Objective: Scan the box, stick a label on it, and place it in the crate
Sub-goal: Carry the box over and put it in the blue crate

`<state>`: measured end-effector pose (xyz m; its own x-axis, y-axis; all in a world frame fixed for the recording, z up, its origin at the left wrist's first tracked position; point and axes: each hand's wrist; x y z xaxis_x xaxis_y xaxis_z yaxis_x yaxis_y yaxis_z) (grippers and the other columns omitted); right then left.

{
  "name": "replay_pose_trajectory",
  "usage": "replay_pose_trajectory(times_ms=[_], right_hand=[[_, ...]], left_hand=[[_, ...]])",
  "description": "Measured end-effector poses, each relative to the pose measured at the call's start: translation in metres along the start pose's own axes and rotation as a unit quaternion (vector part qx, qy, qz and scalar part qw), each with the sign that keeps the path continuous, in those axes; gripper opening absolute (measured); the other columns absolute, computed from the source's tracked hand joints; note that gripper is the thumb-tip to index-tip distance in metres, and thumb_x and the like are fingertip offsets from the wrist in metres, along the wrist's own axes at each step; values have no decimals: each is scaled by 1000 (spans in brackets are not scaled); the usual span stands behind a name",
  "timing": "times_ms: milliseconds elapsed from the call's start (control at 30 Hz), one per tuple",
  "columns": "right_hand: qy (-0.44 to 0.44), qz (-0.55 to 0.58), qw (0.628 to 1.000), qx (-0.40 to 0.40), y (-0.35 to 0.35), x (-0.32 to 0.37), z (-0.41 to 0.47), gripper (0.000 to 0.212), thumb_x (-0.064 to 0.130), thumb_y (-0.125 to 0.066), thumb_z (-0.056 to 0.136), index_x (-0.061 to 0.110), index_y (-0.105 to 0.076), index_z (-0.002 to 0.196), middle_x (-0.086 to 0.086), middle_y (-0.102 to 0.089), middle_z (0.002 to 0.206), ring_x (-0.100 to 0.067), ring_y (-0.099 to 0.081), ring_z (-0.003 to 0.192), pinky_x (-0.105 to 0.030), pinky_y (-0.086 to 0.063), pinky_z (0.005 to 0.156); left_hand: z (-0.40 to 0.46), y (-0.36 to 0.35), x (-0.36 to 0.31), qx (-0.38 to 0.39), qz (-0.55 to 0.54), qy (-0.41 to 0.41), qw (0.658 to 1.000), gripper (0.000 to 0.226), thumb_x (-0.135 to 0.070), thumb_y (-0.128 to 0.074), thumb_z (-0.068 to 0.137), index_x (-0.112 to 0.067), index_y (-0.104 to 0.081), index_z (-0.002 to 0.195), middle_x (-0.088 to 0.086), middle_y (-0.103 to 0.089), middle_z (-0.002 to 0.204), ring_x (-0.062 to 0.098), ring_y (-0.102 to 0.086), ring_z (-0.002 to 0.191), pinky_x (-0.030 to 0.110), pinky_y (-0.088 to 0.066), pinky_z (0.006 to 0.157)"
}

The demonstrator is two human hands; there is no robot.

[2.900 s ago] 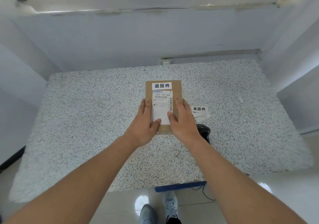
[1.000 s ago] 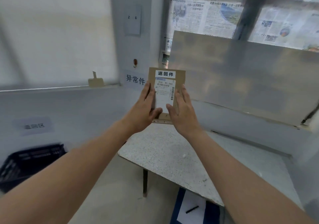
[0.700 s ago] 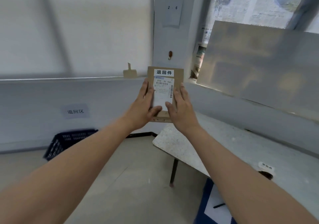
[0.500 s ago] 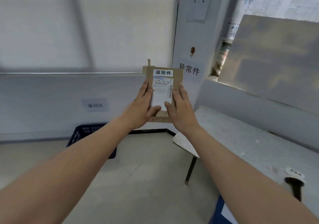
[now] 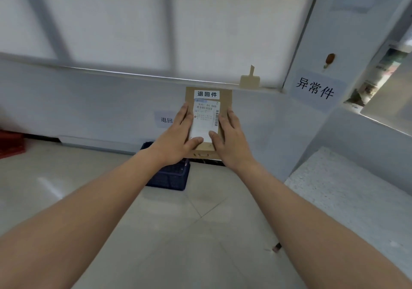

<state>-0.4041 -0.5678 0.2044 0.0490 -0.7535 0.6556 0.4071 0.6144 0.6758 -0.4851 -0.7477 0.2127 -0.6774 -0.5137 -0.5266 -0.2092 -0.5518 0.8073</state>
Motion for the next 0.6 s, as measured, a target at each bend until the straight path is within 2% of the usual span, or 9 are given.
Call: replay_pose_trajectory(times_ms=[100, 167, 267, 333, 467, 600], right_hand=[[13, 14, 999, 26, -35, -9, 38, 62, 24, -58, 106, 8, -34, 161, -10, -12, 174, -25, -20, 157, -20, -21, 115], [10, 27, 998, 47, -60, -14, 60, 62, 23, -58, 106, 8, -34, 161, -10, -11, 174, -26, -20, 157, -22, -22, 116], [6, 43, 995, 85, -95, -20, 86, 64, 24, -57, 106, 7, -32, 162, -8, -9, 174, -27, -21, 157, -26, -25, 118], [9, 51, 993, 109, -115, -24, 104, 65, 25, -58, 106, 8, -31, 162, -7, -8, 174, -26, -19, 157, -24, -24, 116], [17, 51, 987, 150, -153, -27, 142, 67, 27, -59, 106, 10, -29, 163, -7, -6, 175, -25, -17, 158, -21, -20, 115], [20, 42, 983, 175, -200, -27, 180, 68, 27, -60, 105, 9, -29, 163, -8, -7, 175, -25, -14, 159, -25, -20, 118]], left_hand=[[17, 1, 39, 5, 10, 29, 1000, 89, -36, -57, 102, -15, 4, 163, 0, 13, 171, 2, 4, 150, 18, -4, 116], [27, 0, 64, 13, 8, 54, 998, 89, -34, -56, 103, -16, 7, 163, -2, 14, 171, -3, 5, 147, 16, -3, 115], [38, 0, 103, 19, 15, 88, 996, 90, -34, -58, 102, -15, 5, 163, -2, 13, 172, 6, 4, 153, 23, -6, 120], [44, 2, 126, 19, 22, 111, 993, 90, -35, -59, 102, -12, 3, 163, 0, 11, 172, 14, 2, 157, 28, -9, 123], [59, 10, 176, 23, 15, 137, 990, 90, -34, -60, 101, -10, 0, 163, 2, 8, 172, 16, 2, 157, 29, -9, 124], [75, 17, 236, 29, 15, 156, 987, 90, -35, -60, 101, -10, -1, 163, 2, 8, 172, 16, 2, 157, 31, -9, 125]])
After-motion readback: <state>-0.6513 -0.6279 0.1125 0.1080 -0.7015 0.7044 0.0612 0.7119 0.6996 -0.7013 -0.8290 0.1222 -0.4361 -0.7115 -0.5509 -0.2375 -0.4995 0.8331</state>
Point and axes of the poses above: each hand's wrist, its own z-axis towards the middle knuckle, its own y-axis out of the back of the hand, x = y × z
